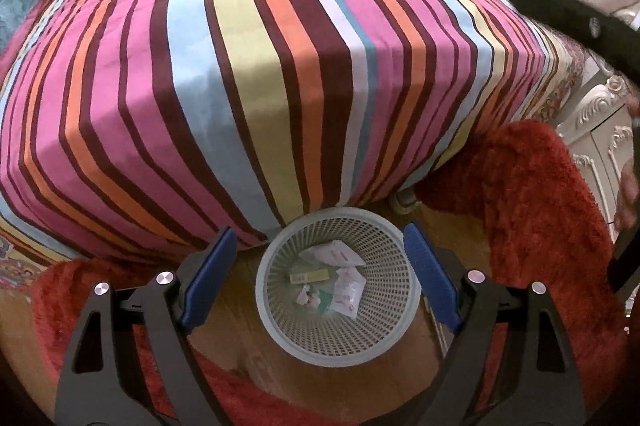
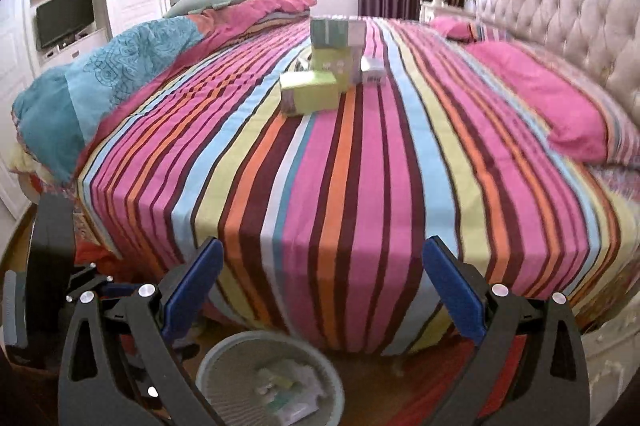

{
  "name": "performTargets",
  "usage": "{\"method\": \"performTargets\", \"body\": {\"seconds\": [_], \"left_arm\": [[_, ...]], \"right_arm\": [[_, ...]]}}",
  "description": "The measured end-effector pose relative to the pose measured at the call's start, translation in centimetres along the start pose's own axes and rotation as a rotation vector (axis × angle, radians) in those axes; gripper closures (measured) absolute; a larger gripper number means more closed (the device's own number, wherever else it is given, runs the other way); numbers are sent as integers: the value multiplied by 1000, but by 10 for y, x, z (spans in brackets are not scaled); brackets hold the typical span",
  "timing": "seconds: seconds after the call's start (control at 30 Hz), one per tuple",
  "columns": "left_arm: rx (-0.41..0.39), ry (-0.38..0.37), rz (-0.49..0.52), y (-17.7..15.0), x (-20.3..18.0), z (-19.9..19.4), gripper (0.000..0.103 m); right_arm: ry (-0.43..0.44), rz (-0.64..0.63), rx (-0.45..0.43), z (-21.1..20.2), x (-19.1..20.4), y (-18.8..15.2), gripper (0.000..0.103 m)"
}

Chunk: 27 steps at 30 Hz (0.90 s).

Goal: Collect trash
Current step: 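Lift both open tools away from the wastebasket toward the boxes on the bed, then grasp the green DHC box with the left tool while the right tool grasps the teal bear box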

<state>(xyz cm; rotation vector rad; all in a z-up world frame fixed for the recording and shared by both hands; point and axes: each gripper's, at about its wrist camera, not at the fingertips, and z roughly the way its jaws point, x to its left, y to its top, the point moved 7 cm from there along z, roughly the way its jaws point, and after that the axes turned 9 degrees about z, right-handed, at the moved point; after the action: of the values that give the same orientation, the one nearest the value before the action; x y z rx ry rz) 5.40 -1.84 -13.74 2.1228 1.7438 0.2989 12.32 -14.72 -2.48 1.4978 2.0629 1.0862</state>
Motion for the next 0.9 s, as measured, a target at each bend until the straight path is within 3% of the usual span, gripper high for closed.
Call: {"method": "performTargets", "body": {"seconds": [0.33,0.9], "left_arm": [[16,-15,-42,-4,8,7,20],[-187,56,-6,57,31,-30,20]], "right_arm": [[-21,-16,-52,10,-2,28,8],[45,-4,-40,21,0,50,8]]}}
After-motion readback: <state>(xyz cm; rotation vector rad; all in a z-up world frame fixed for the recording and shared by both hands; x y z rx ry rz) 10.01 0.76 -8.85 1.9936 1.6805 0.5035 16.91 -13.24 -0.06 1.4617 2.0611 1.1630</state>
